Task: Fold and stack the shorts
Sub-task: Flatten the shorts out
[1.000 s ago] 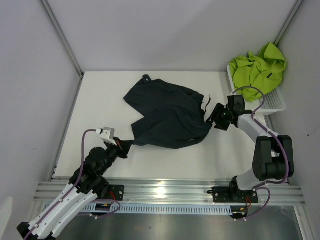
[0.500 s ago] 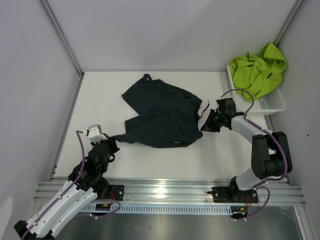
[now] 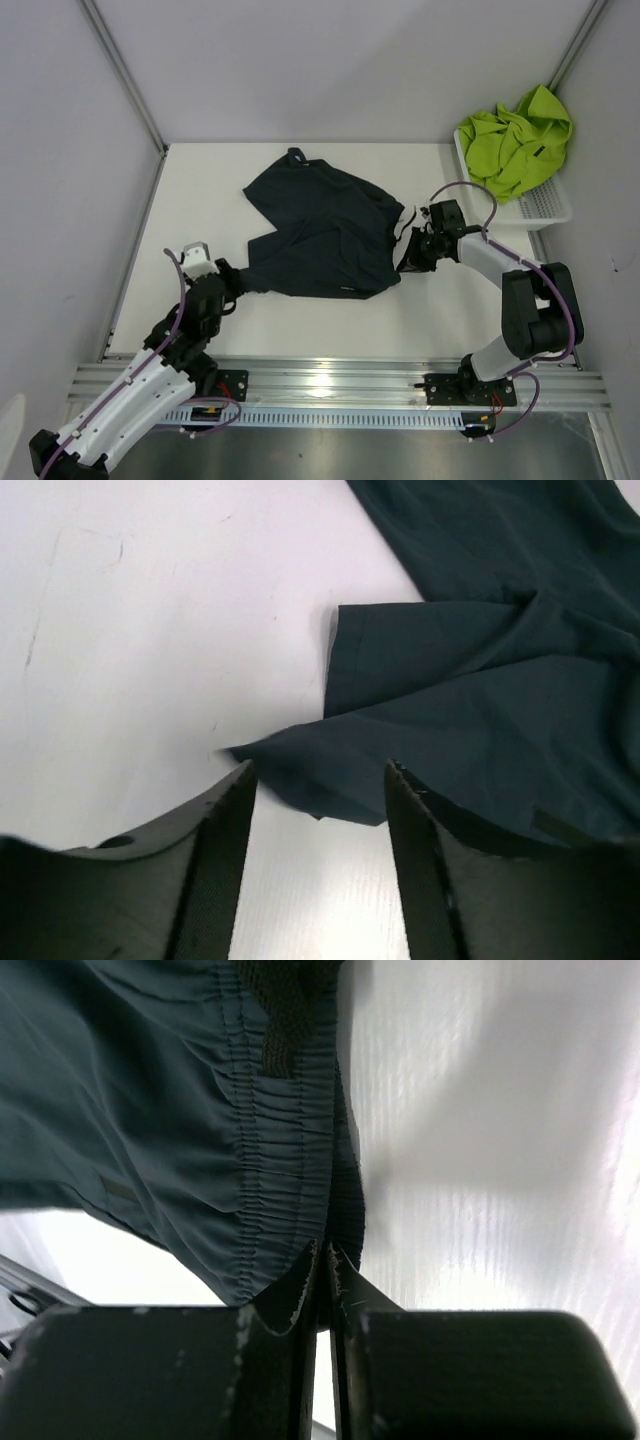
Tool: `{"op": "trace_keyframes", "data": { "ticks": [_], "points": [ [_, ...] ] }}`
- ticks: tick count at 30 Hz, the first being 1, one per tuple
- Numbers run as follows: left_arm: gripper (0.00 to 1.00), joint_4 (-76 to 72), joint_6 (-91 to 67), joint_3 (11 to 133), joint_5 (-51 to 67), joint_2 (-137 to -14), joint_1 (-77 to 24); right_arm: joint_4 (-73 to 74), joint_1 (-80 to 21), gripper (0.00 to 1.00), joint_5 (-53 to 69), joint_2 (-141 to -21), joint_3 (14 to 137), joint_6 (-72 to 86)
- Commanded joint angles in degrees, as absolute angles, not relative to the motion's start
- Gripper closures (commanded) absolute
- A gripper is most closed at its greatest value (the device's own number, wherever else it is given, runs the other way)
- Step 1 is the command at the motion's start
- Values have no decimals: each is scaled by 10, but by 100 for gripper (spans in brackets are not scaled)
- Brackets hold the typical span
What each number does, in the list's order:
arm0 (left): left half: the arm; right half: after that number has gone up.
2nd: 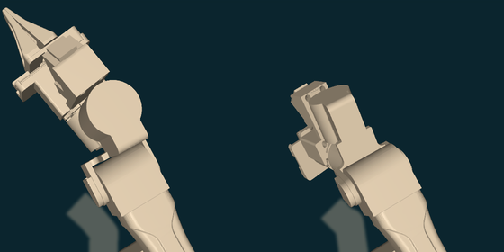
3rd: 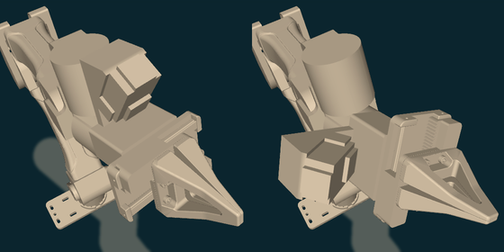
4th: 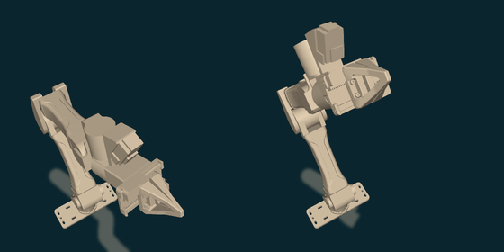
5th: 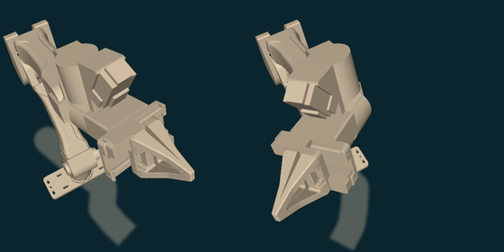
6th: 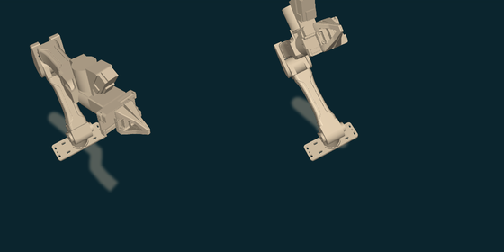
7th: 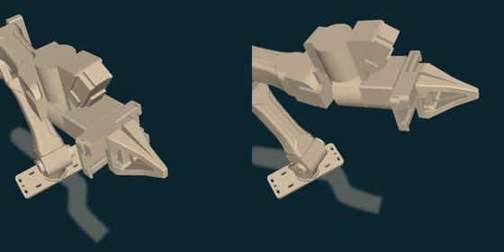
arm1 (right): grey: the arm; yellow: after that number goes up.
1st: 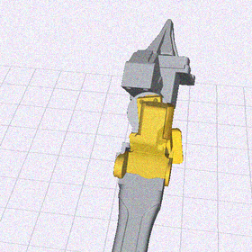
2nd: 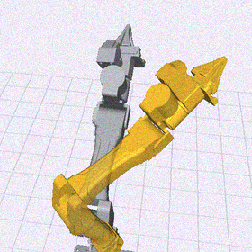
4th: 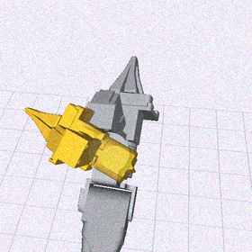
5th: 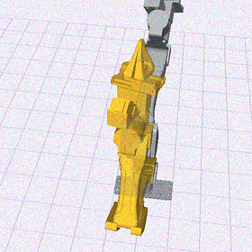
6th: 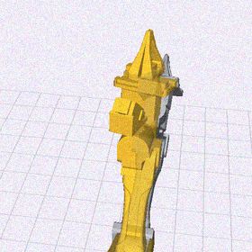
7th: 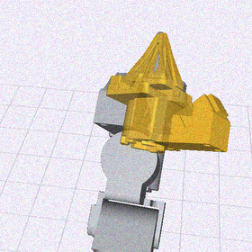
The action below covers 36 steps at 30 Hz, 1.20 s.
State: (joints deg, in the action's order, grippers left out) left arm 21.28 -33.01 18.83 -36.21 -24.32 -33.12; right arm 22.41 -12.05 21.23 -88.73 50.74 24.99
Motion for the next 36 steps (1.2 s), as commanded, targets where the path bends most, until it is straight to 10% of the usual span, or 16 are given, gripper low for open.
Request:
{"op": "trace_keyframes", "data": {
  "ticks": [1,6,15,25,36],
  "points": [
    [40,193,-320,236,-363,-260,-326,273,-136,92,231,-884,526,200],
    [10,218,-338,262,-380,-274,-326,323,-157,91,209,-858,533,175],
    [16,14,-255,273,-138,-420,-356,292,-104,80,171,-843,566,228],
    [12,-103,-183,379,-159,-657,-558,157,-69,56,238,-993,670,299],
    [12,-122,-136,510,-88,-872,-599,152,-74,52,152,-1134,838,324]
  ]
}}
